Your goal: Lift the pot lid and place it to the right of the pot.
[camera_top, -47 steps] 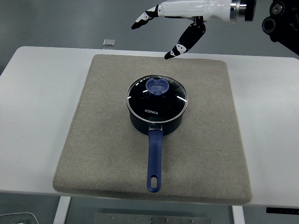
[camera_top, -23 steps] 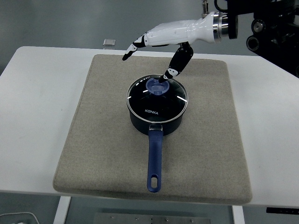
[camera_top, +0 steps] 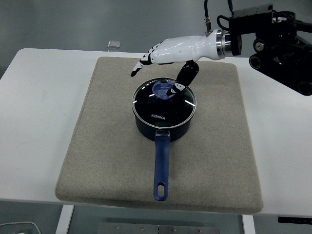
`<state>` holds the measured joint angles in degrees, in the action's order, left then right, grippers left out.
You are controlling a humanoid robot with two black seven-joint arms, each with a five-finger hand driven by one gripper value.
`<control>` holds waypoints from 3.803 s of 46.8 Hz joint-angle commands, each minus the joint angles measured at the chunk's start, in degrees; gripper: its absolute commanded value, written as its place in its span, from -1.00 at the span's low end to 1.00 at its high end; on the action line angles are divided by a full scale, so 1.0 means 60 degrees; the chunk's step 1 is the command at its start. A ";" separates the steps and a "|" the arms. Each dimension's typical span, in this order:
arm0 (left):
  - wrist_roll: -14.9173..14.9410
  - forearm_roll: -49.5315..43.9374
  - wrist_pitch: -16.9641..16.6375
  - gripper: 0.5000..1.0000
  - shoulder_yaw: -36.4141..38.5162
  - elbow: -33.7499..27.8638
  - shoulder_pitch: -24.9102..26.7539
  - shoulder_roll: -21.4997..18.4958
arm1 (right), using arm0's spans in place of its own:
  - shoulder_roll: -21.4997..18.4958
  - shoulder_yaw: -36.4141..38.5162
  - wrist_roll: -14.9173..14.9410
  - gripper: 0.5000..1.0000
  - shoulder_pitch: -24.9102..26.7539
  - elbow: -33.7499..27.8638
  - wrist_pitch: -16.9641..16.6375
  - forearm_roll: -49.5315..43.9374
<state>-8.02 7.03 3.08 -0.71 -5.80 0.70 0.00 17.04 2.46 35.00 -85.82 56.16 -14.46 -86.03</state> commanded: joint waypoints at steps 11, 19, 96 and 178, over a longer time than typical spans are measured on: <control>0.0003 -0.0001 0.0000 1.00 0.0001 0.0000 0.0001 0.0000 | -0.0014 -0.0072 0.0000 0.56 0.0021 0.0014 0.0140 -0.0047; 0.0003 -0.0001 0.0000 1.00 0.0001 0.0000 0.0001 0.0000 | -0.0014 -0.0072 0.0000 0.56 0.0138 0.0044 0.0155 -0.0120; 0.0003 -0.0001 0.0000 1.00 0.0001 0.0000 0.0001 0.0000 | -0.0321 -0.0395 0.0000 0.56 0.0548 -0.0044 0.1019 -0.1072; 0.0003 -0.0001 0.0000 1.00 0.0001 0.0000 0.0001 0.0000 | -0.0453 -0.0673 0.0000 0.55 0.0607 -0.0440 0.1707 -0.1453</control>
<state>-8.03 7.03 3.08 -0.71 -5.80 0.70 0.00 14.32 -1.59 35.00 -82.18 53.54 -4.28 -94.75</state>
